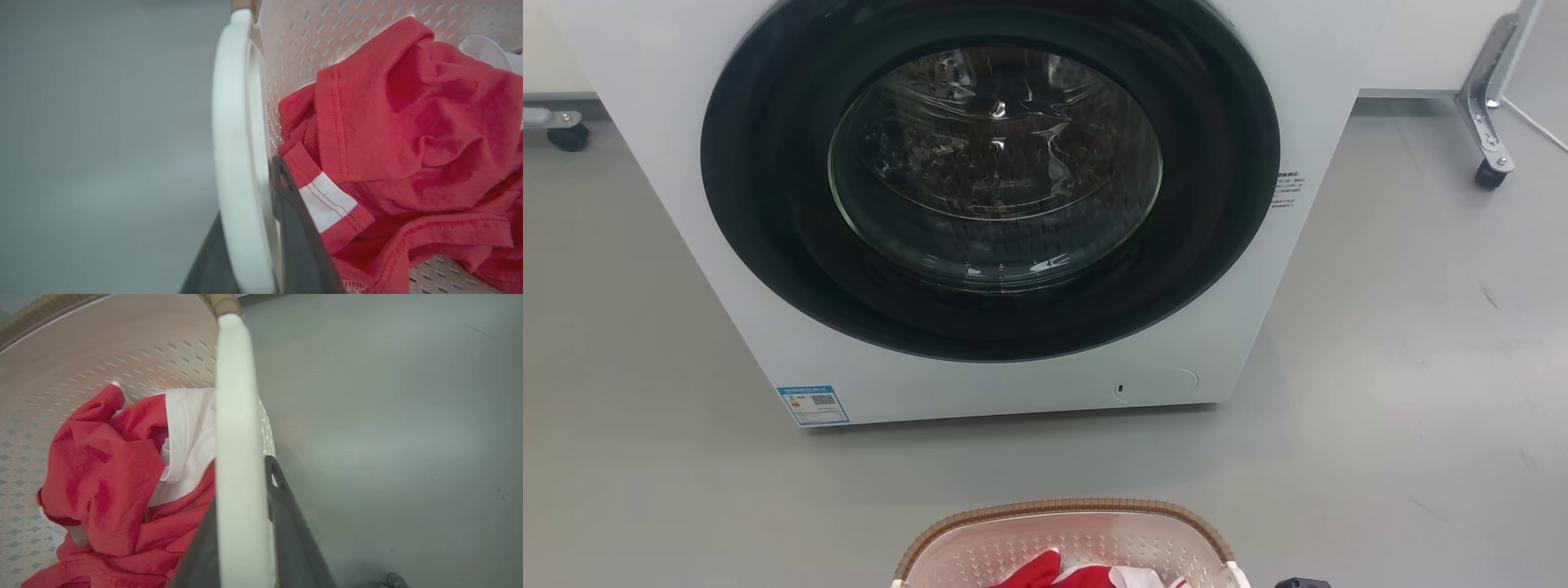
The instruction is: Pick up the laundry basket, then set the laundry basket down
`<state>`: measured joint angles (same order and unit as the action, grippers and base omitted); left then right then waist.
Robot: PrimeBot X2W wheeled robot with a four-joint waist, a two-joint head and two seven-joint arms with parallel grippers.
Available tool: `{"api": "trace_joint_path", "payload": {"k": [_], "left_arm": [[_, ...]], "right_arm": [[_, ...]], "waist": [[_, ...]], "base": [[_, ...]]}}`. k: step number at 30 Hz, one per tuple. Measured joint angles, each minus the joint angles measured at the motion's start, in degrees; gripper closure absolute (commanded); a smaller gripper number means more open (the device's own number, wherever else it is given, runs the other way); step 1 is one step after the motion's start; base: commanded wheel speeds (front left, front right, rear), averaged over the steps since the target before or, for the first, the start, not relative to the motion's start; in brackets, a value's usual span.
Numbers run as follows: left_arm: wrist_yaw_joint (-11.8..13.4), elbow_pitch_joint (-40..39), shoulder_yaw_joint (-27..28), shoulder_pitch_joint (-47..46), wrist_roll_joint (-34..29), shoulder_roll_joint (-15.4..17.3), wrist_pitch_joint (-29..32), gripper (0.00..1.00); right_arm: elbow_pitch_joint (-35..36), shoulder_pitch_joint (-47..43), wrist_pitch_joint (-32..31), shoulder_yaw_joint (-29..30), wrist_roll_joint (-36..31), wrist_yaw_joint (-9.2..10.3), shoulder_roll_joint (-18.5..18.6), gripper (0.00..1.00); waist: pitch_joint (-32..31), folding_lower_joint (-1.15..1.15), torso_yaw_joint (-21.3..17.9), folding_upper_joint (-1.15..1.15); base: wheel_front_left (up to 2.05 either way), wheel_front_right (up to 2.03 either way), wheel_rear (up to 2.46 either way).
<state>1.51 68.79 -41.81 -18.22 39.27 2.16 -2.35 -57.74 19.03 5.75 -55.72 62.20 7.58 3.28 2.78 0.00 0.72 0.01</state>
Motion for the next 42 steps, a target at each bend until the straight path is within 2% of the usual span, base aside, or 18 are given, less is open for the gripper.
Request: {"api": "trace_joint_path", "payload": {"k": [30,42], "left_arm": [[0.0,0.4,-1.0,-0.1,0.7,-0.1,-0.3,1.0],[0.0,0.3,-1.0,-3.1,1.0,-0.1,-1.0,1.0]], "right_arm": [[-2.1,2.0,1.5,-4.3,4.6,-0.01,-0.1,1.0],[-3.6,7.2,2.5,-5.0,5.5,-0.01,-0.1,1.0]], "waist": [[1.6,0.0,0.3,0.0],[5.2,0.0,0.3,0.0]], "base": [[0.0,0.0,0.0],[0.0,0.0,0.0]]}}
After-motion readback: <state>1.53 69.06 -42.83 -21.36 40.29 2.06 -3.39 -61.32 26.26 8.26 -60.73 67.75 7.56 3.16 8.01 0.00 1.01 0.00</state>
